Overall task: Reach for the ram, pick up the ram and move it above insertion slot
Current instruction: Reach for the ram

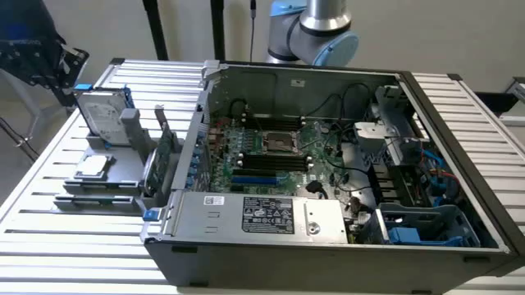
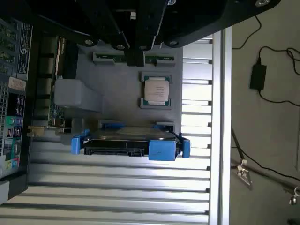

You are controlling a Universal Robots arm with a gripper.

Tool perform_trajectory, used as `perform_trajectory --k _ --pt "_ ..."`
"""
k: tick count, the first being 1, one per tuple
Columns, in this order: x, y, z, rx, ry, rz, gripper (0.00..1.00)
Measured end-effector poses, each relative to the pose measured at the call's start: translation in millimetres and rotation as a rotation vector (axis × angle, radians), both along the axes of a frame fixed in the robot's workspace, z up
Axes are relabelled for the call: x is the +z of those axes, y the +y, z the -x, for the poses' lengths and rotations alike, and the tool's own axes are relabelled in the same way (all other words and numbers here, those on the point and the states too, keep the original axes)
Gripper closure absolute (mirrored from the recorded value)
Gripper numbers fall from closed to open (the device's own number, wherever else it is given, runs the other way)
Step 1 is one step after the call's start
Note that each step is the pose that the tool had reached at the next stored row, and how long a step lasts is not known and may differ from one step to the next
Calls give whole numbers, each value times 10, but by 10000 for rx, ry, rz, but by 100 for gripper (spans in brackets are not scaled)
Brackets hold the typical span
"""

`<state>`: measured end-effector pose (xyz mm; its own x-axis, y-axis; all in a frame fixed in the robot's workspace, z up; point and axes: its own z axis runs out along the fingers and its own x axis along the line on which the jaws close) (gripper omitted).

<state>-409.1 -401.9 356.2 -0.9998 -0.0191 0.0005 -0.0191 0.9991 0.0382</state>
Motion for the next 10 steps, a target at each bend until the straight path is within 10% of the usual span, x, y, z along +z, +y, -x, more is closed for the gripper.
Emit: perform_trajectory --k 10 --pt "0 0 0 0 0 0 89"
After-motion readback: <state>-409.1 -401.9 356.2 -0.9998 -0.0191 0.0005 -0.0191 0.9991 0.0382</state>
